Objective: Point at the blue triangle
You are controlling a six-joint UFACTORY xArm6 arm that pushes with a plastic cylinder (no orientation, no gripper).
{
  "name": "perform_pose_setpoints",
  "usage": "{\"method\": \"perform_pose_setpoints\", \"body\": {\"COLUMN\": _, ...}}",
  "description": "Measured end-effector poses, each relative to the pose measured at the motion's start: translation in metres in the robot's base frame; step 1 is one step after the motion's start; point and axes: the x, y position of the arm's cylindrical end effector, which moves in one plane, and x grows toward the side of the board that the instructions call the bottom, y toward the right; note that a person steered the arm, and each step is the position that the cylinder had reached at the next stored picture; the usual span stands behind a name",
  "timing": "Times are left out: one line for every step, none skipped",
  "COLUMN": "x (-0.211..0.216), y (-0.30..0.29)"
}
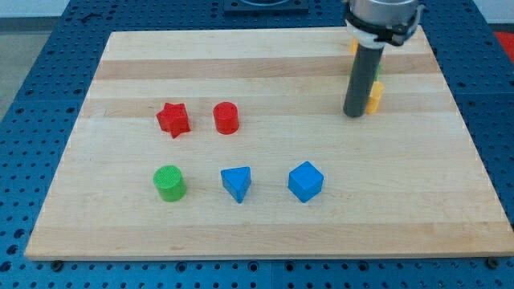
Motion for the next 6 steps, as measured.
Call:
{"method": "perform_pose_setpoints", "body": {"x": 0.040, "y": -0.009}}
{"method": "perform_pose_setpoints", "body": {"x": 0.047, "y": -0.059}}
{"method": "perform_pose_setpoints", "body": {"x": 0.048, "y": -0.111}}
{"method": "perform_pose_setpoints", "body": {"x": 0.060, "y": -0.137}}
{"method": "perform_pose_setpoints", "body": {"x": 0.088, "y": -0.140}}
{"method": "perform_pose_setpoints", "body": {"x": 0.121, "y": -0.140}}
